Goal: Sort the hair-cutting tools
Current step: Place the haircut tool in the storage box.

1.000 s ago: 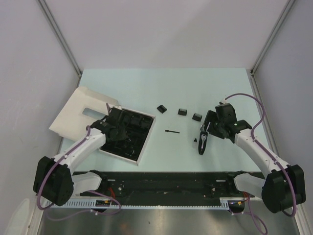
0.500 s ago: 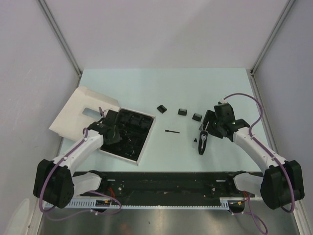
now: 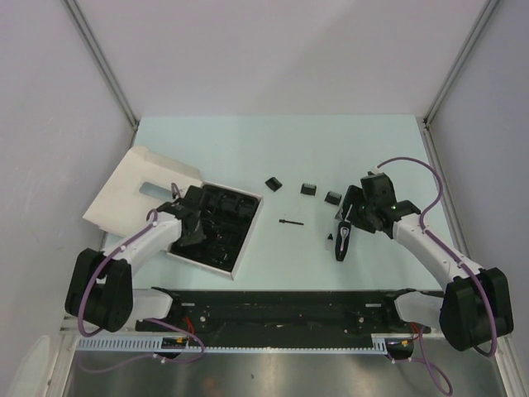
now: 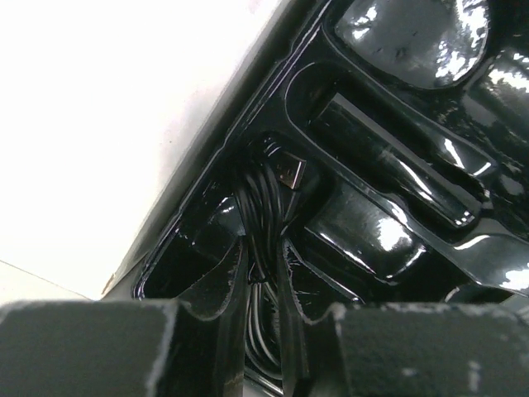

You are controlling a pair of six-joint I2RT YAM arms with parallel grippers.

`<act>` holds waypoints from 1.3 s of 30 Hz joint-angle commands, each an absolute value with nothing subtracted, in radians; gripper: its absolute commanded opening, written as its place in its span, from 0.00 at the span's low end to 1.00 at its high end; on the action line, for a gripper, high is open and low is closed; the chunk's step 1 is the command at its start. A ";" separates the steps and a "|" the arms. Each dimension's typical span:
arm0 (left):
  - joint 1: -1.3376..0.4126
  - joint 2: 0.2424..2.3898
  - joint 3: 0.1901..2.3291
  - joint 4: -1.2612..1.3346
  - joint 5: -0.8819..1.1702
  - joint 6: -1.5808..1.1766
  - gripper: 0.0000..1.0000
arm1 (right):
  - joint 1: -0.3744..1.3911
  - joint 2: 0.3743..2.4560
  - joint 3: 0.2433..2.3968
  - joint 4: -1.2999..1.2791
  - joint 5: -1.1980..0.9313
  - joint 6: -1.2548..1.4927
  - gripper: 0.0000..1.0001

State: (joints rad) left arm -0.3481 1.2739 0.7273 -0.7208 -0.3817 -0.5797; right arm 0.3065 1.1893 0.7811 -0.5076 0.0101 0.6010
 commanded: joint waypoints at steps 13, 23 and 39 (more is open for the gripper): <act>-0.339 1.155 0.828 -0.749 -0.353 -0.554 0.74 | 0.318 1.212 0.807 -0.482 0.014 0.618 0.70; -0.339 1.091 0.905 -0.765 -0.311 -0.503 0.87 | 0.333 1.219 0.807 -0.492 0.038 0.603 0.71; -0.344 0.951 0.864 -0.373 0.257 -0.368 1.00 | 0.532 1.276 0.830 -0.410 0.179 0.589 0.73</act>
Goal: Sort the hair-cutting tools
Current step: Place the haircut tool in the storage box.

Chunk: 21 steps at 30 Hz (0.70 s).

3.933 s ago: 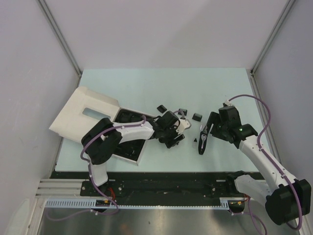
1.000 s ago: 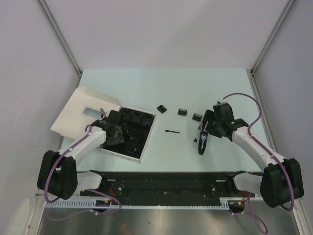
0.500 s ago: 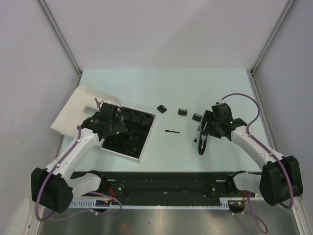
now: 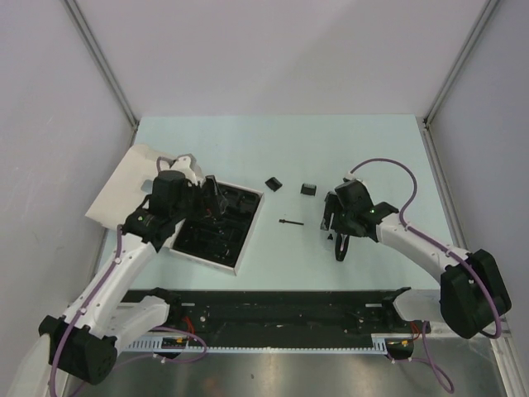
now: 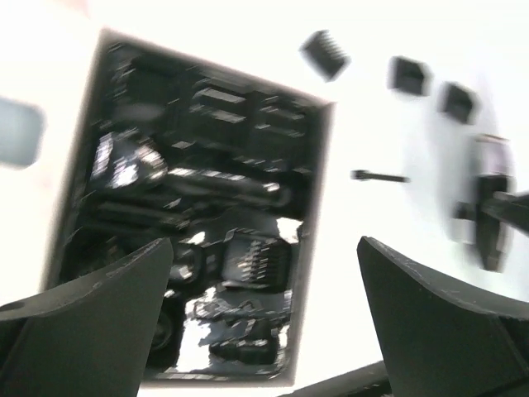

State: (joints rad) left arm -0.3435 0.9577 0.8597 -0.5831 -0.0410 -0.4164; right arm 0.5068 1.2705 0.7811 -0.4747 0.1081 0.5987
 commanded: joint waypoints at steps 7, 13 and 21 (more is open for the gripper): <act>-0.393 1.038 0.897 -0.324 0.296 -0.368 1.00 | 0.643 1.318 0.896 -0.348 0.201 0.442 0.73; -0.397 1.040 0.888 -0.324 0.272 -0.367 1.00 | 0.680 1.405 0.943 -0.369 0.199 0.414 0.73; -0.397 1.014 0.850 -0.324 0.210 -0.376 1.00 | 0.728 1.459 0.980 -0.618 0.323 0.692 0.66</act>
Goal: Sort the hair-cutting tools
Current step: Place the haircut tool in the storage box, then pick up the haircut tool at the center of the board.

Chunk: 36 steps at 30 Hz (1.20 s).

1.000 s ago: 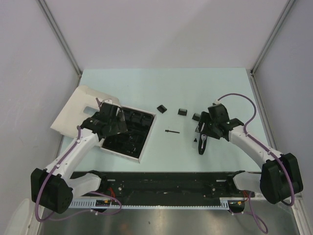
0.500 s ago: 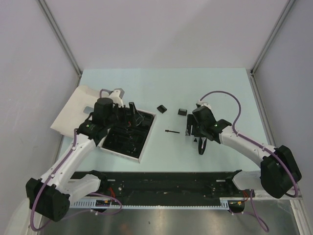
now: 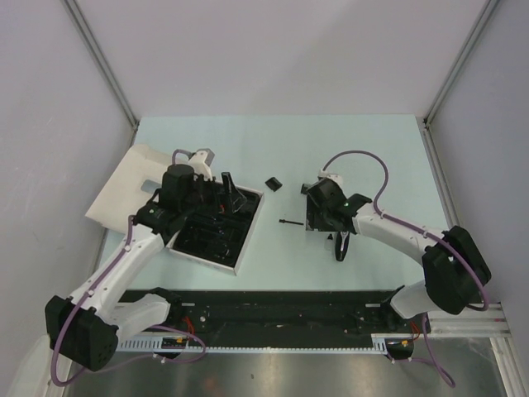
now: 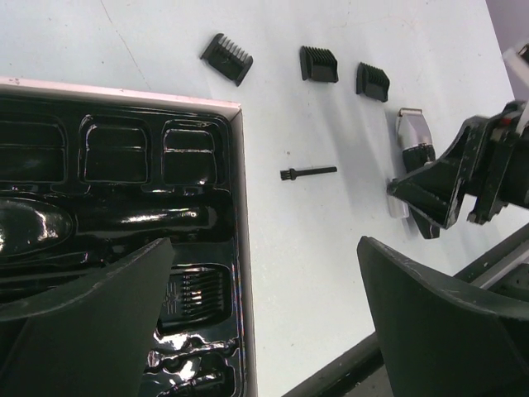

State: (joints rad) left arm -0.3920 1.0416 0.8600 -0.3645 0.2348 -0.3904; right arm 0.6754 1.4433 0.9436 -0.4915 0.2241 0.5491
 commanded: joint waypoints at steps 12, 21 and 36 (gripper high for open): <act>-0.397 0.985 0.838 -0.333 0.195 -0.350 1.00 | 0.767 1.523 0.980 -0.704 0.434 0.876 0.60; -0.396 0.991 0.857 -0.348 0.176 -0.333 1.00 | 0.753 1.585 0.979 -0.696 0.414 0.899 0.59; -0.396 0.953 0.879 -0.390 0.115 -0.305 1.00 | 0.706 1.615 0.957 -0.637 0.357 0.865 0.37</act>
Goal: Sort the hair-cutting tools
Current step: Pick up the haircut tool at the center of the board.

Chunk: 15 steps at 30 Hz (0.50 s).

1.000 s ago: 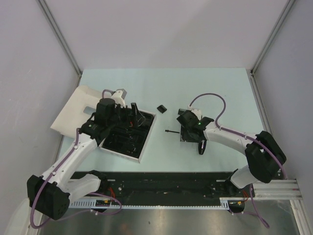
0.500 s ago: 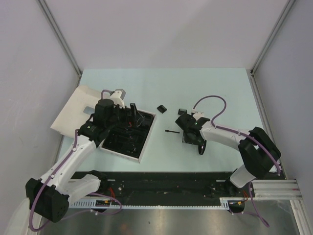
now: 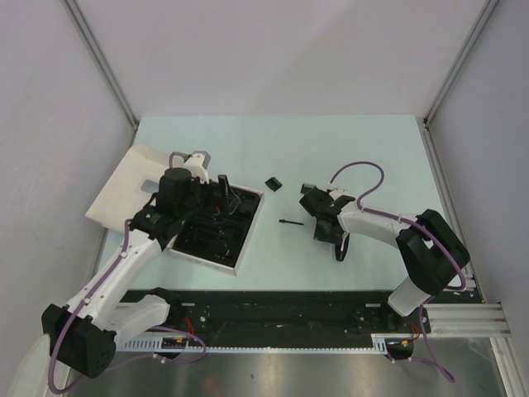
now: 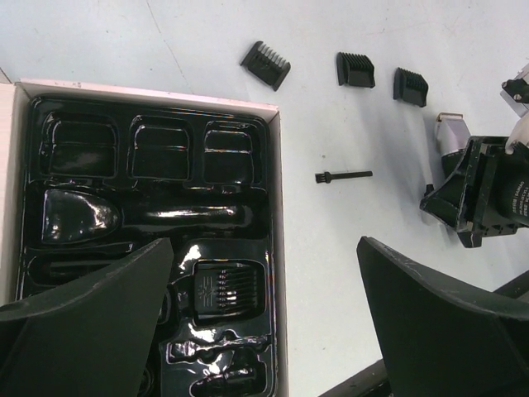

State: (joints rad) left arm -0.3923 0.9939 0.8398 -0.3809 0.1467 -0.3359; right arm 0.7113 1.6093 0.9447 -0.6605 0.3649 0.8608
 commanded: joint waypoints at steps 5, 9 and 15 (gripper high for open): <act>-0.394 0.936 0.874 -0.403 0.094 -0.295 1.00 | 0.692 1.632 0.948 -0.623 0.330 0.848 0.36; -0.394 0.920 0.873 -0.413 0.081 -0.290 1.00 | 0.690 1.643 0.943 -0.604 0.293 0.827 0.37; -0.388 0.896 0.873 -0.433 0.054 -0.279 1.00 | 0.727 1.611 0.943 -0.536 0.275 0.761 0.23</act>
